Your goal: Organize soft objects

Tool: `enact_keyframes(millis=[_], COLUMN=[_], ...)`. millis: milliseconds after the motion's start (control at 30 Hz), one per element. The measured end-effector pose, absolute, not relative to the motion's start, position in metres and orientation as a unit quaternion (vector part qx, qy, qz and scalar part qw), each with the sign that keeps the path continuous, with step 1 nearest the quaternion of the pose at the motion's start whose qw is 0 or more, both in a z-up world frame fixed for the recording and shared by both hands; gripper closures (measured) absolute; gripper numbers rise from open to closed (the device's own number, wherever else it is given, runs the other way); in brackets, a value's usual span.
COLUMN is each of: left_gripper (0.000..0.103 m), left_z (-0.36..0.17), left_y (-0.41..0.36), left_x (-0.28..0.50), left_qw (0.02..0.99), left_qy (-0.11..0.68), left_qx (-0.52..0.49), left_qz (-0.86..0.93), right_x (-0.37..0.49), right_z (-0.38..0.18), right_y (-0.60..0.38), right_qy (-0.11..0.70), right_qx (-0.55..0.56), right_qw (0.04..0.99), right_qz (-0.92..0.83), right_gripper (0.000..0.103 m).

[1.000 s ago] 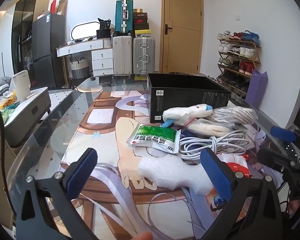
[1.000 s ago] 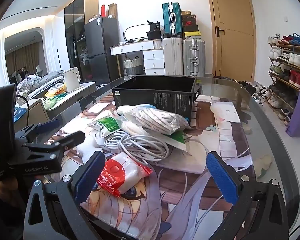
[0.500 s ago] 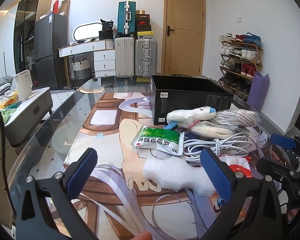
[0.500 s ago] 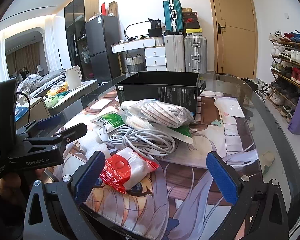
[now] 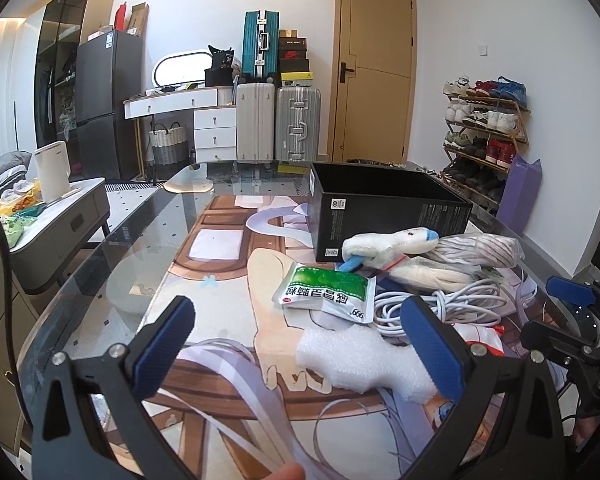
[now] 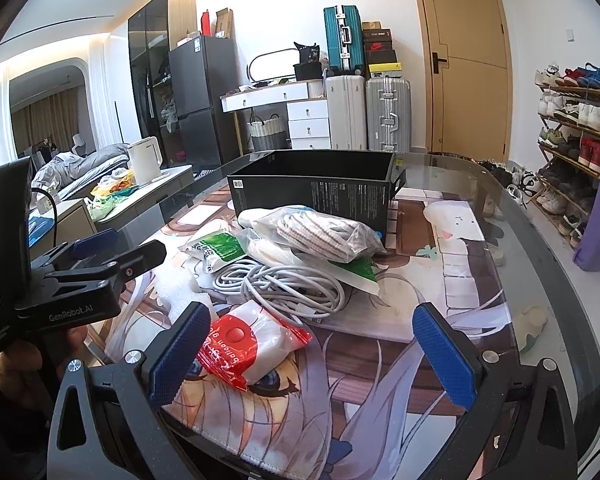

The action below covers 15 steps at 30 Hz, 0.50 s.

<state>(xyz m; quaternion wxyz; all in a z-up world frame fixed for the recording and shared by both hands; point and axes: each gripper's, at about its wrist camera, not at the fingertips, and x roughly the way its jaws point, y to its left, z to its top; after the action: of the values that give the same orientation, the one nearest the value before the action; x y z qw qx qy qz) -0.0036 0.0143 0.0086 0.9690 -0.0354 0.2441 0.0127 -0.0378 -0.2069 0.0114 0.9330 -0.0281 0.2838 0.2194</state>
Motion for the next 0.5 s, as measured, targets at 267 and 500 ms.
enact_keyframes(millis=[267,500], left_gripper=[0.0,0.0], left_z=[0.0097,0.0112], left_y=[0.0151,0.0143], left_x=[-0.0057,-0.0062], left_qw=[0.971,0.972], left_qy=[0.235,0.232], left_qx=[-0.036,-0.035], left_qz=[0.009,0.007], right_x=[-0.0371,-0.0364], right_z=[0.0108,0.0083], right_y=[-0.2067,-0.2036], right_qy=[0.284,0.287], right_qx=[-0.032,-0.037], right_qw=[0.933,0.932], right_qz=[0.218,0.219], right_gripper=[0.0,0.0])
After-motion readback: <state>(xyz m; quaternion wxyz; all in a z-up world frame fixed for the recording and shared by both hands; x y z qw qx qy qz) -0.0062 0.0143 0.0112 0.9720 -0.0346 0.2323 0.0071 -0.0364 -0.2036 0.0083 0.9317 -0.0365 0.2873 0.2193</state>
